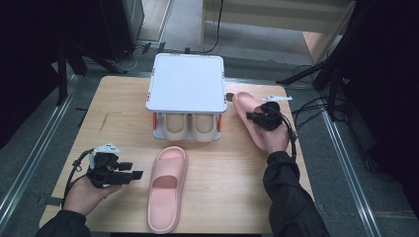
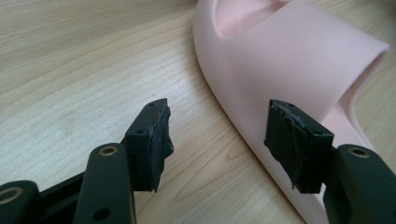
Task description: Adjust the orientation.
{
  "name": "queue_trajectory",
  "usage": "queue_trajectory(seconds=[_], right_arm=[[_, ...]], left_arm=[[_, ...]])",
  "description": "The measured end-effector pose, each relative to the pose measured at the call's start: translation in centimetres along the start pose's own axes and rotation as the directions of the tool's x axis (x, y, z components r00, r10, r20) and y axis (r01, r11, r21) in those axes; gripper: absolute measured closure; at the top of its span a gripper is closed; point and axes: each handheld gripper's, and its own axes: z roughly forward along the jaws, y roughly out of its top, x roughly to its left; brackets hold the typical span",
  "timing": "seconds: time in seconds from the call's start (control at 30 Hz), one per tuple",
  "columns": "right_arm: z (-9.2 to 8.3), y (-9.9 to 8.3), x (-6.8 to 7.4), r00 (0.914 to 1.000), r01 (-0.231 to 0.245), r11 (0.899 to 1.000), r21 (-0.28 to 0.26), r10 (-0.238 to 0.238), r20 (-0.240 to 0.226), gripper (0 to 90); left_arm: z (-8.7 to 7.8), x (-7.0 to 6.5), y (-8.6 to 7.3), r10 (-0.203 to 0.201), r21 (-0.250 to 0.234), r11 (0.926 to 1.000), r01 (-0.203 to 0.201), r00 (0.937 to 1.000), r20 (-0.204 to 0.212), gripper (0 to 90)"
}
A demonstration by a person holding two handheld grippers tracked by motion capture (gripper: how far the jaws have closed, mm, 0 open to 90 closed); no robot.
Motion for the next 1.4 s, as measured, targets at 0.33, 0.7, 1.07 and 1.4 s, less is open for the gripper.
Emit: queue_trajectory(seconds=[0.33, 0.7, 1.07, 1.4], right_arm=[[-3.5, -0.4, 1.2, 0.9998, 0.005, 1.000, 0.018, -0.005, -0.017, 85.6], [-7.0, -2.0, 2.6, 0.9996, -0.011, 1.000, 0.006, 0.011, -0.024, 85.6], [-9.7, -4.2, 5.1, 0.9986, -0.003, 1.000, 0.015, 0.004, -0.053, 85.5], [-10.3, -6.1, 8.7, 0.9953, 0.027, 0.999, 0.041, -0.023, -0.094, 85.4]], left_arm=[[0.2, 0.2, 1.1, 0.026, -0.009, 0.9996, -0.026, 0.9995, 0.018, 37.6], [1.1, 0.2, 2.7, 0.060, -0.010, 0.9982, -0.059, 0.9963, 0.063, 36.5], [2.0, -0.2, 4.3, 0.106, -0.013, 0.9944, -0.105, 0.9897, 0.096, 36.3], [2.8, -0.3, 5.4, 0.126, -0.005, 0.9920, -0.126, 0.9846, 0.121, 36.1]])
